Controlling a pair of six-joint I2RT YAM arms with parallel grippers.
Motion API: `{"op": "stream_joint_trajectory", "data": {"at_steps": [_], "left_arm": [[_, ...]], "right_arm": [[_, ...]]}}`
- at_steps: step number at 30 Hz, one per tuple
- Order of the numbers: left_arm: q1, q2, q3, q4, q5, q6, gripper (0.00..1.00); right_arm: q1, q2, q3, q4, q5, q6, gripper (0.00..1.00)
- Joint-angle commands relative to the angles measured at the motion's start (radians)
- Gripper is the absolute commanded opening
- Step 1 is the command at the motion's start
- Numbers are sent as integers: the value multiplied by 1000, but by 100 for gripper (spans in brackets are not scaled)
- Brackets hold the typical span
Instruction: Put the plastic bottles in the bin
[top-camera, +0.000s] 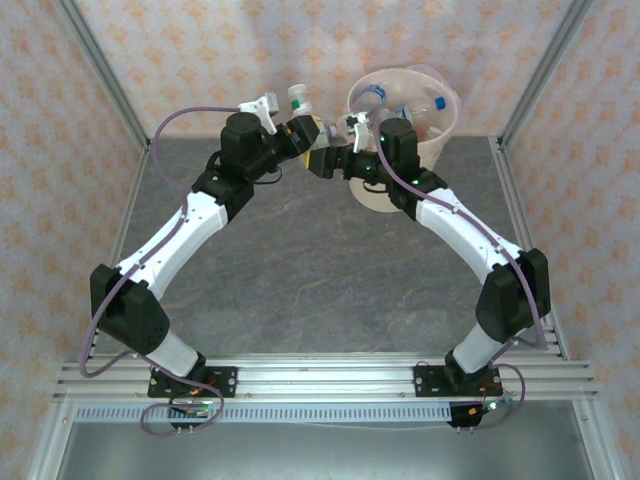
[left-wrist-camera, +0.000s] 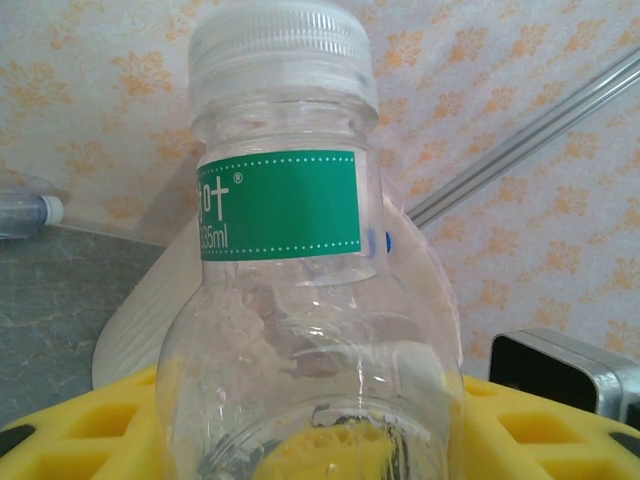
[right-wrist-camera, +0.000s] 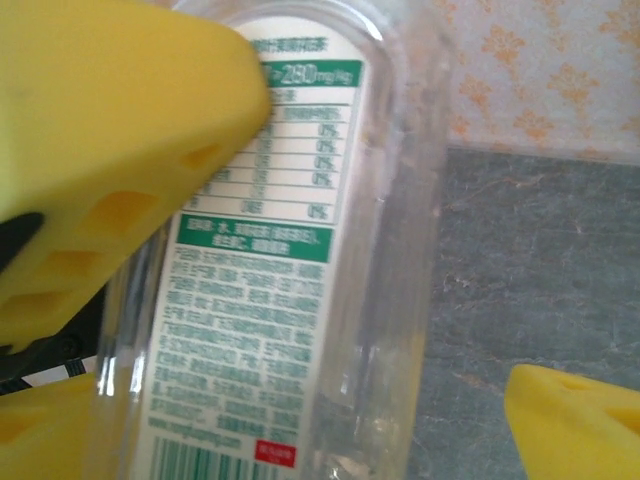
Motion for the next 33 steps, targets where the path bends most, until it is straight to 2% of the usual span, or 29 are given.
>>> {"op": "stream_joint_trajectory", "data": {"at_steps": [1,5,7,11,13,16,20,25,33], "left_arm": [[-11,-5,16,53,62,-24,50],[-13,-11,6,57,70,-44,52],[-13,-16,8,55,83,-51,59],[-12,-59,12,12,90,2,90],[-12,-105,-7,6,76,30,98],[-13,-196,-69,-4,4,66,100],[-12,-320,-163,-64,-163,116,100],[-11,-404,-245,-148,-319,157,100],[-9,-438,-311,-230,-419,159,100]], "right_arm": [[0,-1,18,71,33,-17,80],[0,-40,-33,156,62,-31,67],[0,-58,-48,162,81,-47,60],[0,-93,-36,40,221,-116,53],[-3,-108,-11,-52,315,-160,53],[-19,-130,51,-189,465,-202,53],[-85,-136,138,-335,613,-183,53],[-188,-101,218,-443,666,-136,55],[-247,79,480,-638,709,-141,62]]}}
